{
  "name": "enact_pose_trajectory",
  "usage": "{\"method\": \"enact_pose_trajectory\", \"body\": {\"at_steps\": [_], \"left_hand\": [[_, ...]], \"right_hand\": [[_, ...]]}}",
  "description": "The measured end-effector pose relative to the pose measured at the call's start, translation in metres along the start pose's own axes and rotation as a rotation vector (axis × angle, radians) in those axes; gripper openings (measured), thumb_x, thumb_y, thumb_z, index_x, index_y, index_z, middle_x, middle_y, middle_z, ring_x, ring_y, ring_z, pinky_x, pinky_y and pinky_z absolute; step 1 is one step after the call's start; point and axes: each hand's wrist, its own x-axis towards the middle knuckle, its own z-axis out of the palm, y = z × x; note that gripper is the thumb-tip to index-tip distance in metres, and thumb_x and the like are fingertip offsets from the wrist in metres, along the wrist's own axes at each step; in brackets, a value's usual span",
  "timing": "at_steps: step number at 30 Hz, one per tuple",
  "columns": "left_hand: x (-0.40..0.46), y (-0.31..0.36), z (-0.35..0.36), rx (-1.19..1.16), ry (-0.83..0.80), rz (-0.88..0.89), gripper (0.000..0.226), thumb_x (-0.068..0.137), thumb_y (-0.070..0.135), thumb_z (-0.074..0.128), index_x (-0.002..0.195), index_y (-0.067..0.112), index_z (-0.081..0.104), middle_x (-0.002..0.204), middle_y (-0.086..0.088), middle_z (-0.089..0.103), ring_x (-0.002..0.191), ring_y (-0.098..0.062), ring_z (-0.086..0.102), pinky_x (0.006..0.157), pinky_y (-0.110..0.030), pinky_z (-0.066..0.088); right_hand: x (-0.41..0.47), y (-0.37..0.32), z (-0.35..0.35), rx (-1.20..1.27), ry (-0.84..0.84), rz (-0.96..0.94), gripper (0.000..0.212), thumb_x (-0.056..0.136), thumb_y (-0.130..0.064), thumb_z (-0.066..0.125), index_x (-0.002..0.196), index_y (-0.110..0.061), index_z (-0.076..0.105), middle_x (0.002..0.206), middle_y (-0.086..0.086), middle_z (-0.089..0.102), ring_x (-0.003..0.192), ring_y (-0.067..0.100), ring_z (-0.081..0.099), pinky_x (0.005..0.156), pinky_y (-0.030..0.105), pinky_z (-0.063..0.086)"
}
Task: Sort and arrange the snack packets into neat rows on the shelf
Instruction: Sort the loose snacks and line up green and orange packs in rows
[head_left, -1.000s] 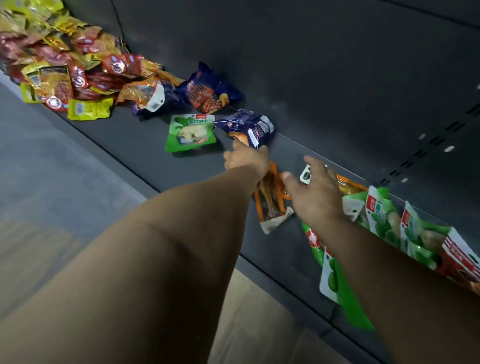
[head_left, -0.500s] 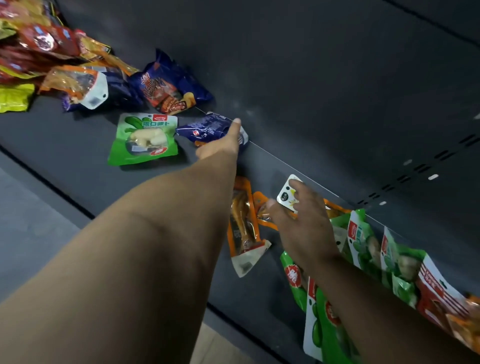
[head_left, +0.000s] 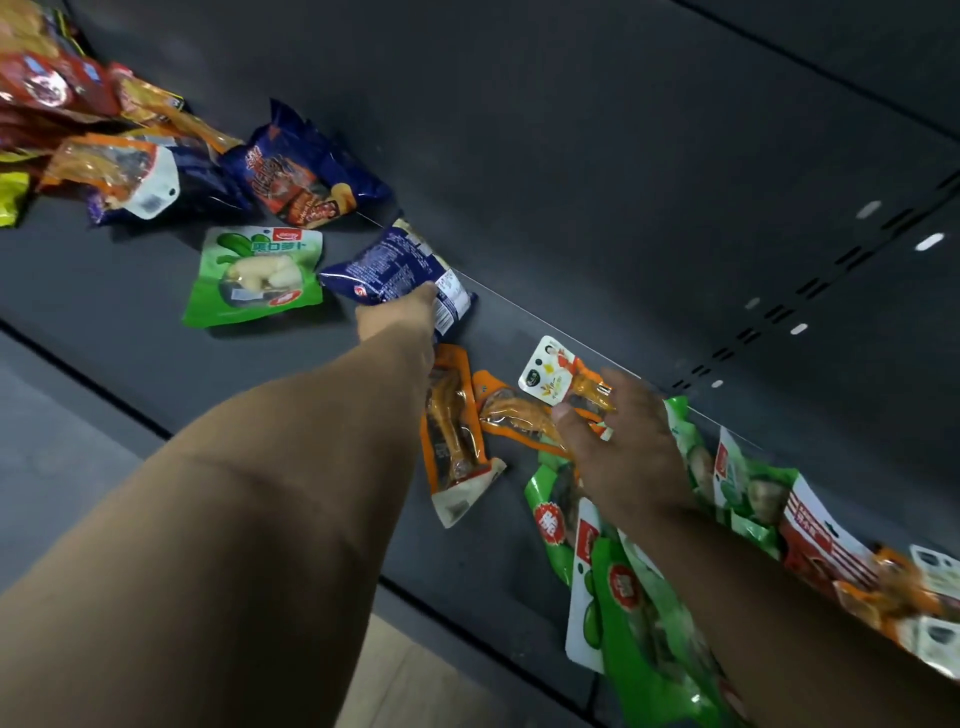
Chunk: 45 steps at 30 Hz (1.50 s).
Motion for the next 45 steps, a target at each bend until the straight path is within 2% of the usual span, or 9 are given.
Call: {"method": "enact_pose_trajectory", "body": {"at_steps": [8, 13, 17, 20, 30, 34, 38, 42, 45], "left_hand": [[-0.047, -0.026, -0.02, 0.039, -0.33, 0.362, 0.051, 0.077, 0.011, 0.077, 0.122, 0.012, 0.055, 0.109, 0.003, 0.067, 0.096, -0.013, 0.065, 0.081, -0.023, 0.053], [-0.089, -0.053, -0.022, 0.326, -0.674, 0.544, 0.048, 0.077, 0.003, 0.074, 0.121, 0.003, 0.055, 0.109, -0.001, 0.068, 0.091, -0.003, 0.065, 0.075, -0.012, 0.052], [-0.115, -0.069, -0.023, 0.543, -0.891, 0.597, 0.051, 0.073, -0.001, 0.075, 0.12, -0.002, 0.056, 0.109, -0.006, 0.069, 0.093, -0.005, 0.067, 0.079, -0.016, 0.053], [-0.135, -0.083, -0.018, 0.782, -0.941, 0.712, 0.055, 0.067, 0.015, 0.084, 0.115, 0.007, 0.06, 0.11, -0.006, 0.066, 0.1, -0.01, 0.065, 0.092, -0.029, 0.052], [-0.222, -0.122, 0.017, 1.169, -0.796, 1.517, 0.082, 0.067, 0.024, 0.084, 0.132, 0.039, 0.036, 0.135, -0.013, 0.044, 0.119, -0.033, 0.048, 0.099, -0.043, 0.038], [-0.246, -0.141, 0.043, 1.411, -0.664, 1.325, 0.098, 0.075, 0.015, 0.077, 0.15, 0.033, 0.017, 0.144, -0.016, 0.03, 0.128, -0.035, 0.04, 0.103, -0.044, 0.038], [-0.279, -0.173, 0.072, 1.025, -0.498, 0.788, 0.048, 0.093, 0.016, 0.054, 0.14, 0.019, 0.041, 0.129, -0.015, 0.053, 0.11, -0.033, 0.056, 0.09, -0.032, 0.046], [-0.322, -0.2, 0.087, 0.698, -0.741, 0.239, 0.031, 0.09, 0.051, 0.054, 0.093, 0.021, 0.059, 0.089, -0.001, 0.065, 0.084, -0.019, 0.063, 0.08, -0.028, 0.05], [-0.354, -0.22, 0.093, 0.77, -0.94, -0.002, 0.041, 0.086, 0.058, 0.054, 0.093, 0.018, 0.059, 0.082, 0.005, 0.063, 0.077, -0.011, 0.059, 0.071, -0.027, 0.045]], "right_hand": [[-0.01, -0.023, -0.011, 0.185, -0.06, 0.029, 0.064, 0.087, -0.051, 0.056, 0.141, -0.022, 0.037, 0.137, 0.002, 0.043, 0.121, 0.02, 0.047, 0.098, 0.034, 0.04], [-0.013, -0.02, -0.052, 0.74, -0.122, 0.44, 0.051, 0.087, -0.069, 0.038, 0.08, -0.023, 0.061, 0.08, 0.0, 0.062, 0.078, 0.016, 0.059, 0.085, 0.039, 0.047], [-0.017, 0.02, -0.084, 1.006, -0.238, 0.709, 0.089, 0.077, -0.082, 0.037, 0.131, -0.011, 0.045, 0.107, 0.018, 0.062, 0.078, 0.03, 0.065, 0.085, 0.05, 0.048], [-0.027, 0.048, -0.108, 1.061, -0.328, 0.82, 0.096, 0.073, -0.081, 0.046, 0.127, -0.002, 0.049, 0.111, 0.024, 0.064, 0.072, 0.033, 0.07, 0.068, 0.044, 0.057], [-0.08, 0.138, -0.186, 1.149, -0.409, 0.684, 0.008, 0.083, -0.007, 0.065, 0.088, -0.004, 0.06, 0.086, 0.016, 0.067, 0.072, 0.024, 0.067, 0.063, 0.033, 0.058], [-0.096, 0.174, -0.208, 1.052, -0.357, 0.664, 0.001, 0.085, -0.003, 0.063, 0.085, -0.003, 0.063, 0.074, 0.012, 0.069, 0.055, 0.02, 0.068, 0.049, 0.029, 0.057], [-0.112, 0.216, -0.23, 0.978, -0.229, 0.645, 0.026, 0.08, -0.002, 0.067, 0.106, -0.005, 0.064, 0.087, 0.012, 0.07, 0.065, 0.02, 0.069, 0.056, 0.028, 0.054], [-0.131, 0.254, -0.245, 0.915, -0.185, 0.661, 0.036, 0.082, 0.001, 0.066, 0.118, -0.001, 0.06, 0.104, 0.016, 0.067, 0.078, 0.024, 0.065, 0.072, 0.036, 0.052], [-0.145, 0.279, -0.251, 0.91, -0.179, 0.656, 0.038, 0.083, 0.002, 0.065, 0.12, -0.005, 0.058, 0.115, 0.016, 0.066, 0.093, 0.029, 0.065, 0.079, 0.038, 0.051]]}}
